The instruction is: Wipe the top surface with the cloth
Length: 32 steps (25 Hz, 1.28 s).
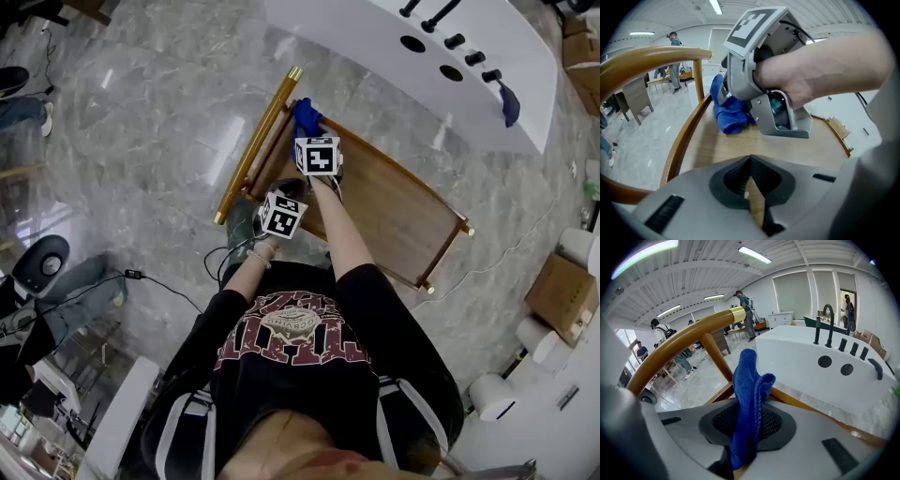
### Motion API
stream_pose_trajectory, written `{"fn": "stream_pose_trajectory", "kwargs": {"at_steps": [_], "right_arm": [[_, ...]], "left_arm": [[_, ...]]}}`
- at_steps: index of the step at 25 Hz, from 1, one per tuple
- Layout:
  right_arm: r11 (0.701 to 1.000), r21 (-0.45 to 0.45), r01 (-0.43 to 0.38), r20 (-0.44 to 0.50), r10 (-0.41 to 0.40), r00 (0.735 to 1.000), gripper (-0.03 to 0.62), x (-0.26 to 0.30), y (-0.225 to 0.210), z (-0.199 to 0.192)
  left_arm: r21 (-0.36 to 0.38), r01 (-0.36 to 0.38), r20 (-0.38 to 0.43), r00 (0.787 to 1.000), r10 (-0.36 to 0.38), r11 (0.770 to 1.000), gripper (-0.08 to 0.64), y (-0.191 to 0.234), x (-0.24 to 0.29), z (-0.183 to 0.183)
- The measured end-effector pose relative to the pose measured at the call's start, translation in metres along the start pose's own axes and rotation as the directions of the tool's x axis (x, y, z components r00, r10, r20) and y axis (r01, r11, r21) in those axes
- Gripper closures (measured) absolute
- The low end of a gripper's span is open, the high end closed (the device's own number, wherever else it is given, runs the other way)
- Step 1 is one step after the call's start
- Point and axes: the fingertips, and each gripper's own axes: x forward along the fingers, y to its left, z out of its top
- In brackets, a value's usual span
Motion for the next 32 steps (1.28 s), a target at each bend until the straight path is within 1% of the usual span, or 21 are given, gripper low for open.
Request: {"fn": "stream_pose_trajectory", "kwargs": {"at_steps": [8, 14, 17, 22, 25, 28, 30, 32], "right_arm": [[1.000, 0.018, 0.016, -0.008, -0.016, 1.000, 0.503, -0.012, -0.014, -0.010], [0.999, 0.031, 0.030, -0.010, -0.030, 1.000, 0.503, -0.024, -0.028, -0.019], [0.999, 0.033, 0.033, -0.013, -0.033, 0.999, 0.503, -0.027, -0.033, -0.022], [0.998, 0.048, 0.049, -0.019, -0.048, 0.999, 0.503, -0.036, -0.042, -0.028], [0.997, 0.059, 0.058, -0.013, -0.057, 0.998, 0.503, -0.040, -0.049, -0.035], [0.995, 0.068, 0.066, -0.013, -0.065, 0.998, 0.503, -0.046, -0.055, -0.040], [0.995, 0.071, 0.071, -0.017, -0.070, 0.997, 0.503, -0.051, -0.059, -0.042], [0.994, 0.072, 0.077, -0.018, -0.076, 0.997, 0.503, -0.055, -0.063, -0.043]], "left_arm": [[0.007, -0.008, 0.009, 1.000, 0.008, 1.000, 0.512, 0.000, 0.000, 0.000], [0.017, -0.034, 0.014, 0.999, 0.034, 0.999, 0.512, -0.002, -0.002, 0.000], [-0.005, -0.038, 0.000, 0.999, 0.038, 0.999, 0.512, -0.002, 0.000, -0.001], [-0.039, -0.069, -0.025, 0.997, 0.068, 0.997, 0.512, 0.000, 0.003, 0.001], [-0.041, -0.073, -0.045, 0.996, 0.071, 0.996, 0.512, -0.003, 0.003, -0.002], [-0.057, -0.066, -0.042, 0.997, 0.064, 0.996, 0.512, -0.005, 0.002, -0.002], [-0.047, -0.064, -0.046, 0.997, 0.062, 0.997, 0.512, -0.006, 0.000, 0.000], [-0.019, -0.069, -0.065, 0.996, 0.067, 0.997, 0.512, -0.007, 0.002, -0.001]]}}
